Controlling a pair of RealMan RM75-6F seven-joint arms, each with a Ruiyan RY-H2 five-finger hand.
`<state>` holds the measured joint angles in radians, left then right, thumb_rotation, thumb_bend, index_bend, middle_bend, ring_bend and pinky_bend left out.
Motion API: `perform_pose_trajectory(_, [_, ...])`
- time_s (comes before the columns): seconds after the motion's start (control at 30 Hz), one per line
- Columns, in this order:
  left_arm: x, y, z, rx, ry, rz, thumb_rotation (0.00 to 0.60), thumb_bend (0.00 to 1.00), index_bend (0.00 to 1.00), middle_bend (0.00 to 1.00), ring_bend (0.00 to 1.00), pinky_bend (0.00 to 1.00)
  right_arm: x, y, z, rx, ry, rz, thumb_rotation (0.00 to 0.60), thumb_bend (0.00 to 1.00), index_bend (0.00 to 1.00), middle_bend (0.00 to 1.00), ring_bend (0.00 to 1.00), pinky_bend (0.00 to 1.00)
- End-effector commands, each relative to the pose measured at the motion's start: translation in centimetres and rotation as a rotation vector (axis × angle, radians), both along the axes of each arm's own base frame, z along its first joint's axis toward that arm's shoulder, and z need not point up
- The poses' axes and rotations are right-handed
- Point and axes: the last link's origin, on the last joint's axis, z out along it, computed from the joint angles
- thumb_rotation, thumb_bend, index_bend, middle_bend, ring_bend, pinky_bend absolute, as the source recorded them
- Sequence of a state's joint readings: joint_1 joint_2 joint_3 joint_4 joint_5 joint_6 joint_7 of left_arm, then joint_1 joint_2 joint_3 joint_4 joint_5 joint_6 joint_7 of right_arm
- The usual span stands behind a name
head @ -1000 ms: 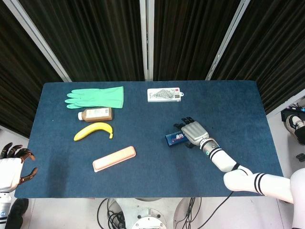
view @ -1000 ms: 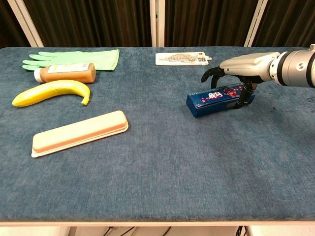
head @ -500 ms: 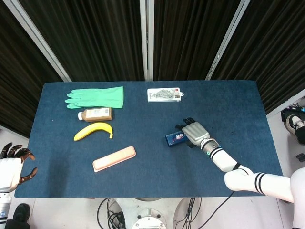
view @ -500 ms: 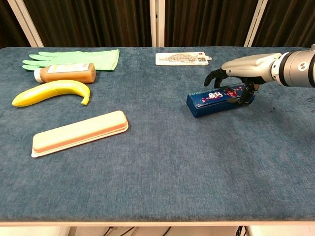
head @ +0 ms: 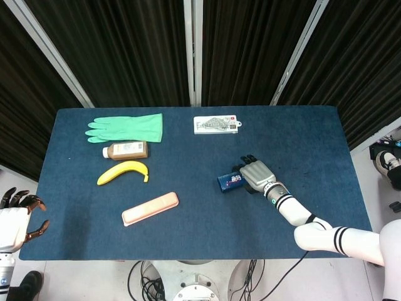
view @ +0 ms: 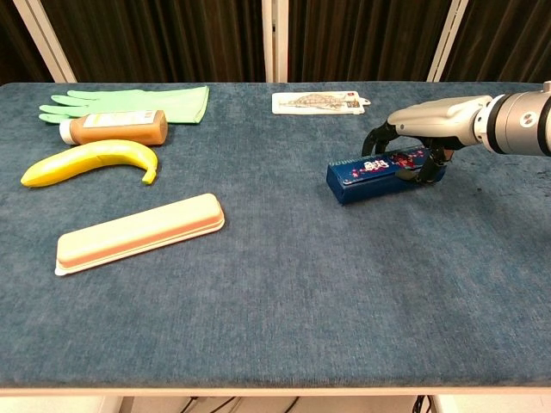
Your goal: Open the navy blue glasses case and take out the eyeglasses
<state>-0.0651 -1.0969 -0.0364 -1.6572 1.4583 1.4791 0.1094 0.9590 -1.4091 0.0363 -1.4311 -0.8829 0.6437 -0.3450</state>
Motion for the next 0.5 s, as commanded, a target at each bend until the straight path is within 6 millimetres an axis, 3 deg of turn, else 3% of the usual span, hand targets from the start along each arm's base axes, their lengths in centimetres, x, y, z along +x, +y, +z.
perform_pose_trajectory(0.03, [0.0,0.0,0.0,0.0,0.0,0.0,0.6,0.25,0.49,0.35,0.17,0.1,0.2,0.1,-0.1,0.021,0.005,-0.009,0.6,0.71,0.29,0.37,0.06,0.0])
perform_pose_trajectory(0.2, [0.0,0.0,0.0,0.0,-0.002,0.0,0.6,0.25,0.49,0.35,0.17,0.1,0.7,-0.1,0.3,0.041,-0.005,-0.034,0.6,0.91,0.29,0.41,0.12,0.0])
perform_pose_trajectory(0.5, [0.0,0.0,0.0,-0.001,-0.002,0.001,0.6,0.25,0.49,0.35,0.17,0.1,1.9,-2.1,-0.3,0.02,-0.01,-0.081,0.6,0.91,0.26,0.38,0.1,0.0])
